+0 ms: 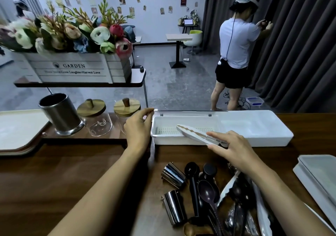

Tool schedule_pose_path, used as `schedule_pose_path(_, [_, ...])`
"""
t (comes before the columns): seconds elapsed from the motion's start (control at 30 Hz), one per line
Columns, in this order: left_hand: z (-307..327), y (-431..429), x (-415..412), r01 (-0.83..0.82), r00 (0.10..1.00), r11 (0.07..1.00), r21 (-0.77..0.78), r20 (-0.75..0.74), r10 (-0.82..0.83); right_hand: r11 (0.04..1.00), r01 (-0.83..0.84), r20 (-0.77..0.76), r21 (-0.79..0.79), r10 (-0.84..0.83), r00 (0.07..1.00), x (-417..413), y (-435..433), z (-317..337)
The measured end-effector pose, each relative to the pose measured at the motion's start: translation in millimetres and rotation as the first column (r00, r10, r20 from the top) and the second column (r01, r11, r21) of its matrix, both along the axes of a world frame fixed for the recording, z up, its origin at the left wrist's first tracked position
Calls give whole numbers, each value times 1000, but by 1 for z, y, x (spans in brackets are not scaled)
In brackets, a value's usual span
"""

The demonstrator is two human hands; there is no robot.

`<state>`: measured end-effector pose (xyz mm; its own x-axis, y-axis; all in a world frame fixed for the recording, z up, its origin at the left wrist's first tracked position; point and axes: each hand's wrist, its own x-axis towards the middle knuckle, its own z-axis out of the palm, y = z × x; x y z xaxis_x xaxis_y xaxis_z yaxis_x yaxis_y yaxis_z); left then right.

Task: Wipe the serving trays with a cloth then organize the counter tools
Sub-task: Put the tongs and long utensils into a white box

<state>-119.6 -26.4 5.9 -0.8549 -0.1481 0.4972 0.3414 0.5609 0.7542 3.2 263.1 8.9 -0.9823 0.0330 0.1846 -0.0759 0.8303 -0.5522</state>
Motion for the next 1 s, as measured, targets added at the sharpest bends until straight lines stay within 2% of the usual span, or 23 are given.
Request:
schedule_pose_path(0.17, [3, 4, -11, -20, 997, 999, -42, -78, 17, 1000, -10, -7, -11, 9, 1000, -19, 2, -1])
schedule_pose_path(0.4, [-3, 3, -22, 6, 997, 1000, 28, -81, -4, 997, -31, 18, 71, 30, 999, -55, -1, 4])
schedule_pose_path(0.63, [-16, -1, -21, 144, 982, 988, 55, -127, -136, 997, -70, 49, 39, 68, 996, -77, -3, -6])
schedule_pose_path(0.8, [-11, 9, -11, 324, 943, 929, 180, 17, -333, 993, -116, 50, 14, 115, 992, -86, -4, -6])
schedule_pose_path(1.0, [-15, 9, -16, 333, 928, 934, 132, 129, -350, 980, -177, 141, 95, 162, 977, -107, -7, -2])
